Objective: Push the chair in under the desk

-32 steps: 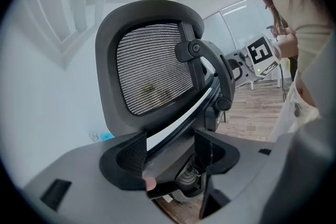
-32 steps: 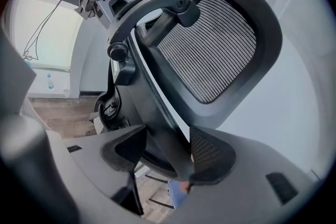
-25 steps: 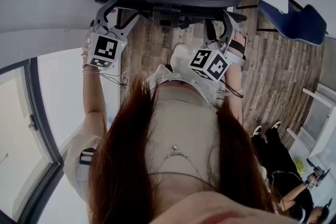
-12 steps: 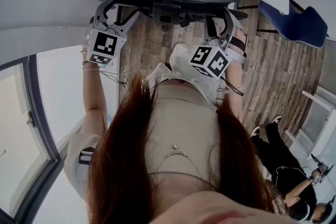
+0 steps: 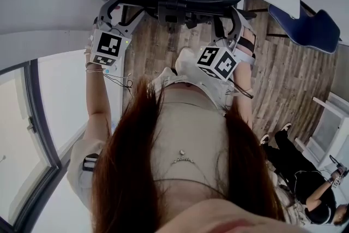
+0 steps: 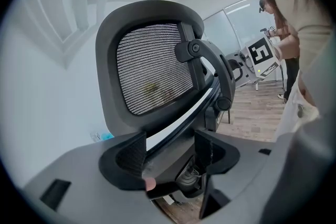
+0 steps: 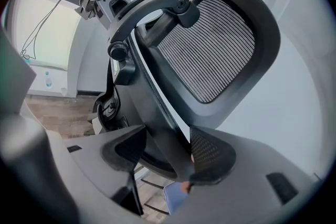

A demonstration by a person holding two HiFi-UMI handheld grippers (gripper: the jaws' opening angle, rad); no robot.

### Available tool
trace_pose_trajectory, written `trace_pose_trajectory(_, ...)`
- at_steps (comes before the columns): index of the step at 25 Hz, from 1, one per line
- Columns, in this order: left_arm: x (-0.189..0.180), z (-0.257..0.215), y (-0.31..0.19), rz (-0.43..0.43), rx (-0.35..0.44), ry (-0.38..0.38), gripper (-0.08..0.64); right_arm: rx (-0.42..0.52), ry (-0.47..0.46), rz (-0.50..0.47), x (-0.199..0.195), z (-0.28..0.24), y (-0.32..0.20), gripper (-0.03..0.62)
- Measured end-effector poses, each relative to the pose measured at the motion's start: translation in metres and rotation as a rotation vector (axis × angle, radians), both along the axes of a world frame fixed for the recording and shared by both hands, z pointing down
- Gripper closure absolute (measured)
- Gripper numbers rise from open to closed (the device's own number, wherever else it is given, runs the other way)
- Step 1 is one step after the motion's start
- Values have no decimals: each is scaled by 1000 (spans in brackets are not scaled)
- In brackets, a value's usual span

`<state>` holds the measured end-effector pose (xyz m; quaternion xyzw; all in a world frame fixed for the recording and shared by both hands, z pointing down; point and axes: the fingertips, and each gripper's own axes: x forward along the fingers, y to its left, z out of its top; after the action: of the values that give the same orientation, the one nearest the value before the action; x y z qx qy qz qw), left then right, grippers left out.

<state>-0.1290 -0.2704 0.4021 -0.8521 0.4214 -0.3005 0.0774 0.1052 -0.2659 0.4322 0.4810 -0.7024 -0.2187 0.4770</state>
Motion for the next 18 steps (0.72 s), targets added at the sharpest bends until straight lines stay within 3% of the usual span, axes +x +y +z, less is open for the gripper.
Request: trace_pose_trajectory(18,5,1,-19,-13,-2,2,278,17,-1,-24,5,0,-22,324)
